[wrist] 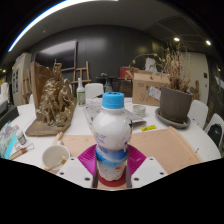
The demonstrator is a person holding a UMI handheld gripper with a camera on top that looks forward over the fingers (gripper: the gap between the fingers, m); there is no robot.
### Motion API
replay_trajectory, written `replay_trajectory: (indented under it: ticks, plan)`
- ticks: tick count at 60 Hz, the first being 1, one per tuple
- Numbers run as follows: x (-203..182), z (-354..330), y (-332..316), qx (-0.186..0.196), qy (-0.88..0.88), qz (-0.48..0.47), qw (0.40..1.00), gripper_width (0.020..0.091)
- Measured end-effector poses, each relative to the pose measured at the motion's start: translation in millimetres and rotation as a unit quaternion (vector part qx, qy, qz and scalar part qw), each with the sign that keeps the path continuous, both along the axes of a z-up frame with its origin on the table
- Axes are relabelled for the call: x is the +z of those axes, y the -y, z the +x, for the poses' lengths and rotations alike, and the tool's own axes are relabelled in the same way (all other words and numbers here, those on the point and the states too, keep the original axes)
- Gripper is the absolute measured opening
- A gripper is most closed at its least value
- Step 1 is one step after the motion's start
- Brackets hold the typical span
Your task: Pour water
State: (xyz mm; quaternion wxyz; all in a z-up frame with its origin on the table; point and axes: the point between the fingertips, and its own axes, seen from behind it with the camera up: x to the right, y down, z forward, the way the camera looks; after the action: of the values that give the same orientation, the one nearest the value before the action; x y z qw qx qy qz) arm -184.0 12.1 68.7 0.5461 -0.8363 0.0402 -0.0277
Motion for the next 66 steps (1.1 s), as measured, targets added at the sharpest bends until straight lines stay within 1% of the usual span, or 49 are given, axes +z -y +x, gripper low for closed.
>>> replay_trajectory:
  ticks: [2, 4, 6, 14, 15, 16, 17, 19, 20, 22, 26, 30, 38, 47, 57, 66]
  plan:
    - [-6.3, -0.4, 2.2, 0.000, 0.000, -0.005, 1.000, 0.0379]
    - [-3.8, 1.0, 0.2, -0.001, 0.005, 0.007, 1.000, 0.0380]
    - [-2.9, -0.7, 1.2, -0.001, 0.007, 0.007, 1.000, 0.0397]
    - [-4.4, 0.1, 2.8, -0.006, 0.022, -0.004, 1.000, 0.0525]
    - [-4.7, 0.2, 3.8, -0.007, 0.024, -0.008, 1.000, 0.0556]
    - [-4.9, 0.0, 4.8, -0.008, 0.026, -0.012, 1.000, 0.0610]
    - [-4.9, 0.1, 6.1, -0.009, 0.027, -0.017, 0.999, 0.0677]
    - [-3.2, 0.8, 9.7, -0.009, 0.028, -0.022, 0.999, 0.0842]
    - [-0.7, -1.5, 10.7, -0.009, 0.028, -0.024, 0.999, 0.0866]
    - [3.8, -0.6, 17.1, -0.011, 0.027, -0.026, 0.999, 0.0831]
    - [17.9, -2.9, 31.0, -0.017, 0.023, -0.030, 0.999, 0.0863]
    - [34.7, -10.0, 50.2, -0.022, 0.017, -0.034, 0.999, 0.0852]
    - [70.4, -28.2, 102.3, -0.030, 0.012, -0.049, 0.998, 0.0856]
    - [105.5, -58.9, 166.3, -0.028, 0.000, -0.064, 0.998, 0.0853]
    - [130.7, -75.7, 229.2, -0.033, 0.010, -0.079, 0.996, 0.0855]
    - [139.1, -78.5, 264.5, -0.045, 0.026, -0.088, 0.995, 0.0858]
